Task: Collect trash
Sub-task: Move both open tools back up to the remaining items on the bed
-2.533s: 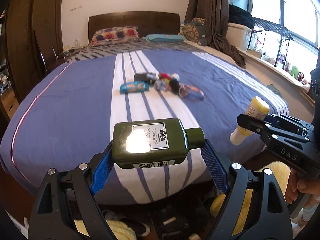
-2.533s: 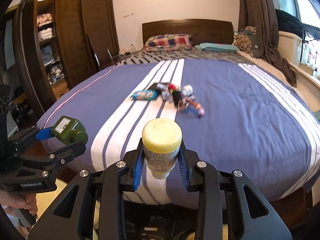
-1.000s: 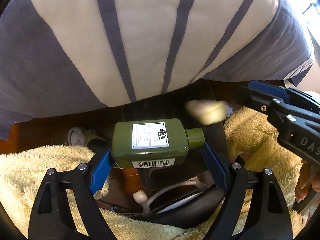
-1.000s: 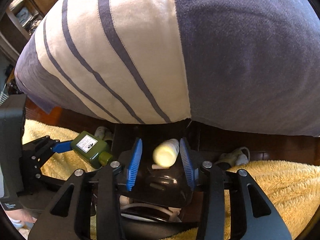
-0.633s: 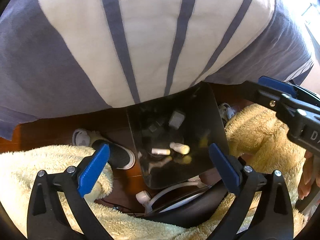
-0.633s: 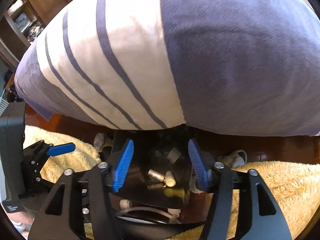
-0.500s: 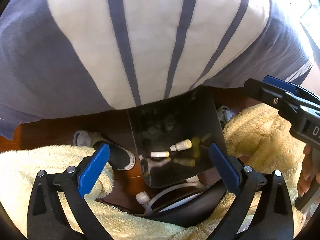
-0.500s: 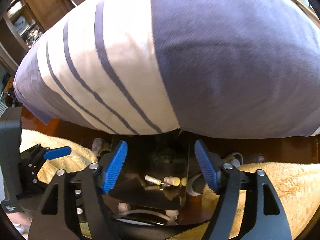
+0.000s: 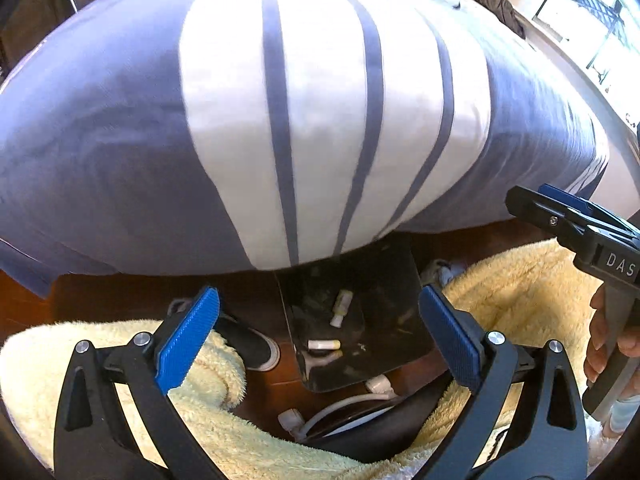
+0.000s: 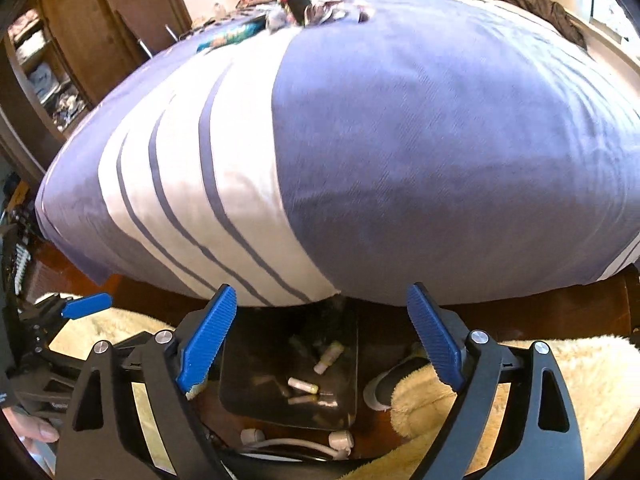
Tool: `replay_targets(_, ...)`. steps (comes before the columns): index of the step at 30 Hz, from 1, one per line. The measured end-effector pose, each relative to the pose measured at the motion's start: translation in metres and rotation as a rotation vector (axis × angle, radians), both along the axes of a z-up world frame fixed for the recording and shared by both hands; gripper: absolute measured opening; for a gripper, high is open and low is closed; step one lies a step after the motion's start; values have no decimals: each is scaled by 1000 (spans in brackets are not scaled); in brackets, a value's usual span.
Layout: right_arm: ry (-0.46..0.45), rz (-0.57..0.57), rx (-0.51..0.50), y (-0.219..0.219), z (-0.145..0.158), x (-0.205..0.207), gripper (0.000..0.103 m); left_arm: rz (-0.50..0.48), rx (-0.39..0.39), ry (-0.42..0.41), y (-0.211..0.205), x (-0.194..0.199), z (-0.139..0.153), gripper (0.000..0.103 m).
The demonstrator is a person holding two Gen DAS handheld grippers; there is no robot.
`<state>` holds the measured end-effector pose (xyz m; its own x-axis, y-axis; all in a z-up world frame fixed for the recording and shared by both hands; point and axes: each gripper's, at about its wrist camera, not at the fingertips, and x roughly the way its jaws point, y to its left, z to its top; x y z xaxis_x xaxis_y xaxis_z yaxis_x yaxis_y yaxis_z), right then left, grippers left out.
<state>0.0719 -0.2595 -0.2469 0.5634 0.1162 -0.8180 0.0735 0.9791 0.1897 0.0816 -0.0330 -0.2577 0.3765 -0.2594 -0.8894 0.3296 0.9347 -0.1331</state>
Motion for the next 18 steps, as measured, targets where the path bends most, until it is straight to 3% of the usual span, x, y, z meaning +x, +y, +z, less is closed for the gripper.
replay_targets(12, -115, -25, -25, -17, 54, 8, 89, 34, -7, -130, 16, 20, 59, 95)
replay_targets(18, -159, -42, -65, -31, 74, 31, 89, 42, 5, -199, 16, 47, 80, 95)
